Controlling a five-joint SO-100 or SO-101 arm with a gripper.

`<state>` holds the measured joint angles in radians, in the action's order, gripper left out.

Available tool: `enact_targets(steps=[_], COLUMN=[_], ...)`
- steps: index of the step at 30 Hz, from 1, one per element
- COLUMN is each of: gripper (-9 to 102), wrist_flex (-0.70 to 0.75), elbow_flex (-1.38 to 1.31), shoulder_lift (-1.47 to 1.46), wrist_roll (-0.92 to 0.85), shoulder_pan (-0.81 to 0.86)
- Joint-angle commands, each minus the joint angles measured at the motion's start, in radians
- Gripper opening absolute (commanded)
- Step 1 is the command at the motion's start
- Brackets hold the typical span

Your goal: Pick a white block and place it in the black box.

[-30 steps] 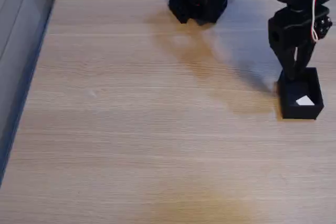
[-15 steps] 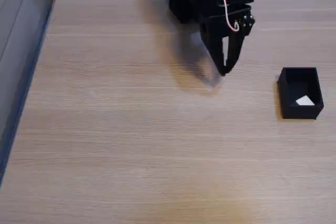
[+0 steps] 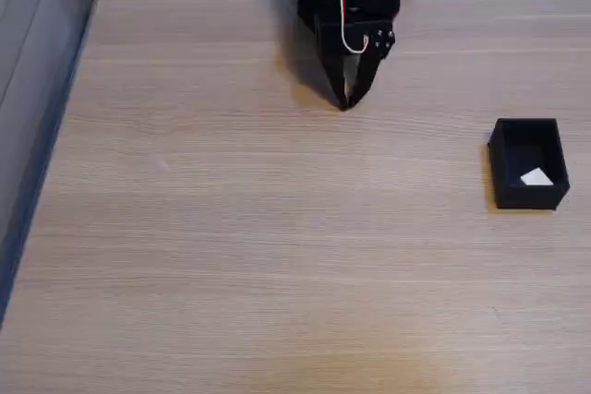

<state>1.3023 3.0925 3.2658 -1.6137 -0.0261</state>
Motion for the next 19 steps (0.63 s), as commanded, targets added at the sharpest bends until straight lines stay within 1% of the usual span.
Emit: enact_targets(steps=[1, 19], gripper=[0, 0], wrist_flex=[0.044, 0.046], elbow_flex=[0.014, 0.014], shoulder_lift=[0.064, 0.064], wrist_roll=[0.017, 0.012], shoulder_pan=[0.002, -0.017])
